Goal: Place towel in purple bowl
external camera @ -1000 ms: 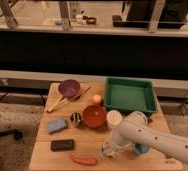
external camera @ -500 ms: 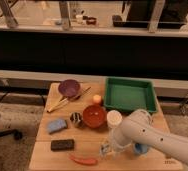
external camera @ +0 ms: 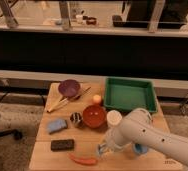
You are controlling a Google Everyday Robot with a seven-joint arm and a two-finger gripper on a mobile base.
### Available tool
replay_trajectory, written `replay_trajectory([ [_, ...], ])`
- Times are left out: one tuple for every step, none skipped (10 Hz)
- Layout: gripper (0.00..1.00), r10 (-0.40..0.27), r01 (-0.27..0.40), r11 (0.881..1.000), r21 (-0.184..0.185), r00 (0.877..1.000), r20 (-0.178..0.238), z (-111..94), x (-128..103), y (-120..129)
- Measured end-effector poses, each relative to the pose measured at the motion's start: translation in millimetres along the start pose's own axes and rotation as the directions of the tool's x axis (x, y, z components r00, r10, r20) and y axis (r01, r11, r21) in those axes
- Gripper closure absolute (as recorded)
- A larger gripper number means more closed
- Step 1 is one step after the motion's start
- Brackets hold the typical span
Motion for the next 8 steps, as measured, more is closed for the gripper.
replay_trajectory([
  [0.93,-0.006,0.006,1.0,0.003,1.0,0.003,-2.2,-4.8,-1.6],
  [0.93,-0.014,0.014,1.0,0.008,1.0,0.005,-4.5,-9.9,-4.0],
  [0.93,-0.022,0.022,1.0,0.012,1.0,0.007,-7.3,-16.0,-6.9],
  [0.93,-0.027,0.027,0.999,0.016,1.0,0.007,-9.2,-20.1,-9.1],
  [0.93,-0.037,0.037,0.999,0.022,0.999,0.006,-12.2,-26.3,-12.8],
  [0.93,-0.046,0.046,0.999,0.027,0.999,0.003,-15.1,-33.3,-17.3],
  [0.93,-0.062,0.062,0.998,0.03,0.998,0.001,-15.6,-42.4,-23.0],
  [0.93,-0.071,0.071,0.997,0.033,0.997,-0.002,-17.0,-46.6,-26.1],
])
